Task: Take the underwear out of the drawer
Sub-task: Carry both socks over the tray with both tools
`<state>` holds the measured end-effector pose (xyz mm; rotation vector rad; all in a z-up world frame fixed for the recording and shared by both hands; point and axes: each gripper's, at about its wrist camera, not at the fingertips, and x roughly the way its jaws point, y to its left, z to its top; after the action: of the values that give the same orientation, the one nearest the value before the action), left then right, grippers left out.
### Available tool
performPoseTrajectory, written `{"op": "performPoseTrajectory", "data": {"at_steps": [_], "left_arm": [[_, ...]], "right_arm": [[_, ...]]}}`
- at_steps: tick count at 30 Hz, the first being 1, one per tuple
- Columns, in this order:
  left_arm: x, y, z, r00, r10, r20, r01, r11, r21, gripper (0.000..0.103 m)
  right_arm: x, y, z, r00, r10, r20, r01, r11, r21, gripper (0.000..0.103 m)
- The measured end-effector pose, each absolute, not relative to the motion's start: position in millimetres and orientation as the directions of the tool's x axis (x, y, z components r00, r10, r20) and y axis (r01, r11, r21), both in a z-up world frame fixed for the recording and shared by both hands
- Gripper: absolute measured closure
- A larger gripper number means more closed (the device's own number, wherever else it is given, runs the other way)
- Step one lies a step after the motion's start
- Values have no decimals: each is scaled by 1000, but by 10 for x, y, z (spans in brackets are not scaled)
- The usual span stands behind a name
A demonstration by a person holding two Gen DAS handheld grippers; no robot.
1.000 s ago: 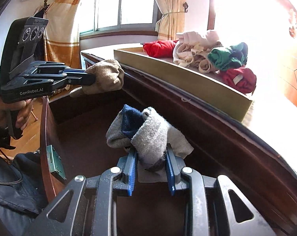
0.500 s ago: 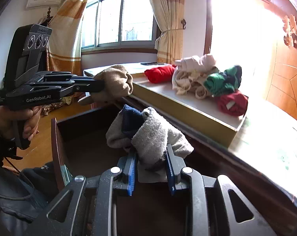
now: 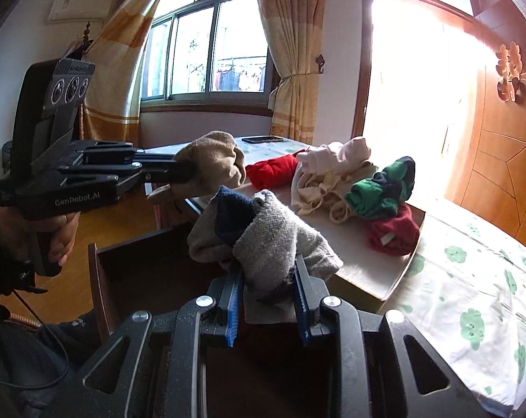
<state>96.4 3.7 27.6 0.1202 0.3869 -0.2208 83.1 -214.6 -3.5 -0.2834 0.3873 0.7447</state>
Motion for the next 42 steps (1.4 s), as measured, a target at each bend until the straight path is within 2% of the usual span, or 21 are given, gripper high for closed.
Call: {"op": "performPoseTrajectory", "data": {"at_steps": [11, 16, 31, 42], "left_arm": [[1325, -67, 502, 904, -198, -380, 247, 965, 85, 98], [1575, -163, 520, 890, -194, -413, 256, 962, 99, 98], [2242, -258, 232, 811, -200, -550, 242, 970, 4, 98], [2387, -389, 100, 784, -204, -585, 244, 970, -11, 98]], "right_arm": [[1245, -2181, 189, 695, 572, -435, -662, 745, -77, 75], [1508, -2170, 220, 694, 555, -459, -640, 767, -41, 75], [2014, -2126, 123, 655, 500, -567, -593, 805, 24, 75], [2159, -2135, -27, 657, 443, -610, -557, 830, 3, 75]]}}
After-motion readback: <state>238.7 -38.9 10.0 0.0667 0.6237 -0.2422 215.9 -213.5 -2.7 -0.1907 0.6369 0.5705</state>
